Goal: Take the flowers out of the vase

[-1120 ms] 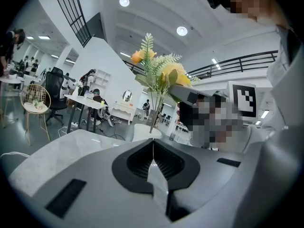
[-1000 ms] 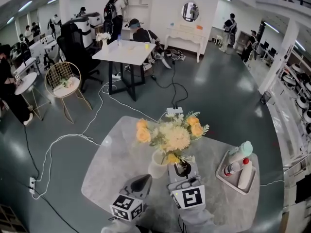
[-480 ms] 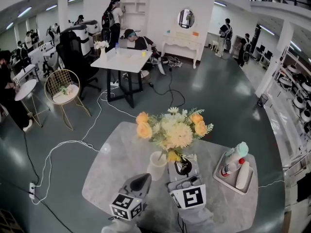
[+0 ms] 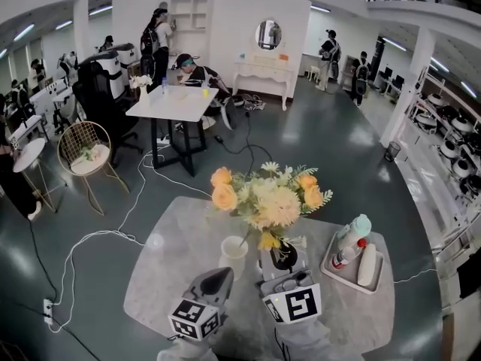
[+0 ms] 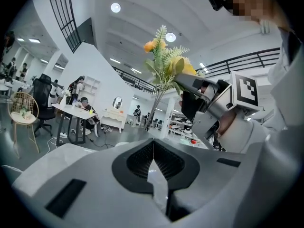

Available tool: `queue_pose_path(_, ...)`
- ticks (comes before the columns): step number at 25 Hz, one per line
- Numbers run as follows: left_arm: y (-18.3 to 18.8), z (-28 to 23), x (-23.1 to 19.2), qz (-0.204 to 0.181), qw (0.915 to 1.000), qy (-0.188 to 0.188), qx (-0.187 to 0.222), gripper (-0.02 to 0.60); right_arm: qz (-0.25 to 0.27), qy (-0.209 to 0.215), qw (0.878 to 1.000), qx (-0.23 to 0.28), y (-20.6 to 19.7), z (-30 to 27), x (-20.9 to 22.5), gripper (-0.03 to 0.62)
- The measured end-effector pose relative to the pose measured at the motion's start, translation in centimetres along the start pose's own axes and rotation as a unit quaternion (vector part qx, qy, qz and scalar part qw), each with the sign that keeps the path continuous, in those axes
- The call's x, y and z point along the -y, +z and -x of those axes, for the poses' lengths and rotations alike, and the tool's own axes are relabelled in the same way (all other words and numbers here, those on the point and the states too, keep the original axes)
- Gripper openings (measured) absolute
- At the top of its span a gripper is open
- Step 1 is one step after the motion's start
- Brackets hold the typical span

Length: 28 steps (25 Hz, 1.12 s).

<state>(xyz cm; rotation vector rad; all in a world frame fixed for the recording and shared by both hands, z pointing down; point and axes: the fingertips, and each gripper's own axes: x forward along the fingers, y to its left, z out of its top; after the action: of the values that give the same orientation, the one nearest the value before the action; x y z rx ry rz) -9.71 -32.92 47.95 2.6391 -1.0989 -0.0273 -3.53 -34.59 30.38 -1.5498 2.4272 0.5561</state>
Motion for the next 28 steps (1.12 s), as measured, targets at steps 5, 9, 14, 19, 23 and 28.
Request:
queue_pose_path(5,0.7,-0.7,-0.1,-0.007,0.9996,-0.026,0.001,0.003,0.012,-0.022,1.0,-0.007,-0.1,0.4,0.3,0.038)
queue_pose_path(9,0.7,-1.6,1.4,-0.009,0.9985,-0.053,-0.003,0.003,0.024,-0.047,0.998,-0.02,-0.2,2.2,1.5,0.038)
queue_pose_path(14,-0.3,-3.7,4.1,-0.013,0.9964,-0.083,-0.007,0.003,0.026,-0.078,0.996,-0.045,-1.6,5.2,4.0,0.038)
queue_pose_path(19,-1.4,-4.8,5.8,-0.009,0.9942,-0.106,-0.018,0.003,0.027,-0.101,0.992,-0.07,-3.0,7.7,5.4,0.038)
queue_pose_path(23,-2.9,-5.0,7.2,-0.003,0.9931,-0.113,-0.029,0.003,0.022,-0.117,0.989,-0.092,-4.3,10.5,5.9,0.038)
queue_pose_path(28,-4.5,-5.7,7.7,0.009,0.9925,-0.114,-0.043,0.003,0.011,-0.127,0.985,-0.119,-6.5,12.5,6.4,0.038)
